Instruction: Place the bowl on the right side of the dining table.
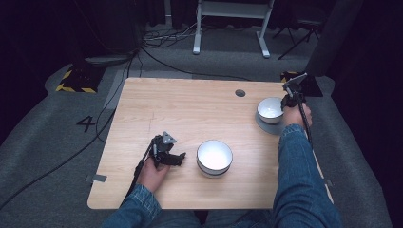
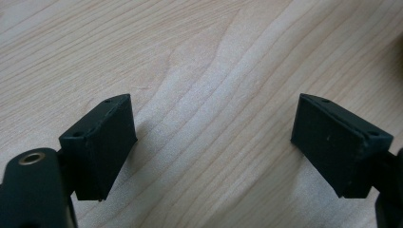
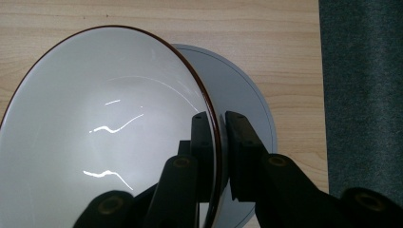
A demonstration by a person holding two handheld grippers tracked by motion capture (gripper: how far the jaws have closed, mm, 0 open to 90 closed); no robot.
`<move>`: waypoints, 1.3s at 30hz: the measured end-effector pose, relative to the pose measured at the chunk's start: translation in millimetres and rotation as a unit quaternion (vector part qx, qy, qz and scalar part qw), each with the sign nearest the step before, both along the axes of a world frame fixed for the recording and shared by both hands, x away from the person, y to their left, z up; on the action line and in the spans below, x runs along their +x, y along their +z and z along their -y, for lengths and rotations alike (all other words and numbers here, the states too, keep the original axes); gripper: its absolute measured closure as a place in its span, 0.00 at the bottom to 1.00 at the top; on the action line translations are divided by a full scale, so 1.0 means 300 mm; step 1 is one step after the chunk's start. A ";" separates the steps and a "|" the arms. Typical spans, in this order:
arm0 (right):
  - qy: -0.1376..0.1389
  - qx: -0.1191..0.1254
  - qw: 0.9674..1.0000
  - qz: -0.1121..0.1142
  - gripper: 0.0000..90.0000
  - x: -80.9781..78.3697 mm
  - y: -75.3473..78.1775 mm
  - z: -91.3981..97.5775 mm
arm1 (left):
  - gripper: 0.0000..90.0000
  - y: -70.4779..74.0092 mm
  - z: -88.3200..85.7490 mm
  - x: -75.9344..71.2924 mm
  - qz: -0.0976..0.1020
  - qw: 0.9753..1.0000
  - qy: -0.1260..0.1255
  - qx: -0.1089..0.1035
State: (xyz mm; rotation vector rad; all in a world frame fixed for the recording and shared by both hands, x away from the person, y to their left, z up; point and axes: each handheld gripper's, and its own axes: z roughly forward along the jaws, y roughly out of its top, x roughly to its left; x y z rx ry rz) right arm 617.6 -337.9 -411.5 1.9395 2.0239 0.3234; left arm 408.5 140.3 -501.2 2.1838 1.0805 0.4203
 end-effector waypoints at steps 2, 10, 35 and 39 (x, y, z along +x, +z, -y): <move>0.001 0.001 1.000 -0.001 0.92 0.001 -0.002 -0.001 | 0.16 0.000 0.000 0.000 0.000 1.000 0.000 0.000; 0.000 -0.003 1.000 0.001 0.92 -0.002 -0.003 0.013 | 0.16 0.000 0.000 0.000 0.000 1.000 0.000 0.000; 0.002 0.003 1.000 0.010 0.84 -0.018 -0.013 0.053 | 0.17 0.000 0.000 0.000 0.000 1.000 0.000 0.000; -0.003 0.003 1.000 0.011 0.82 -0.025 -0.009 0.066 | 0.17 0.000 0.000 0.000 0.000 1.000 0.000 0.000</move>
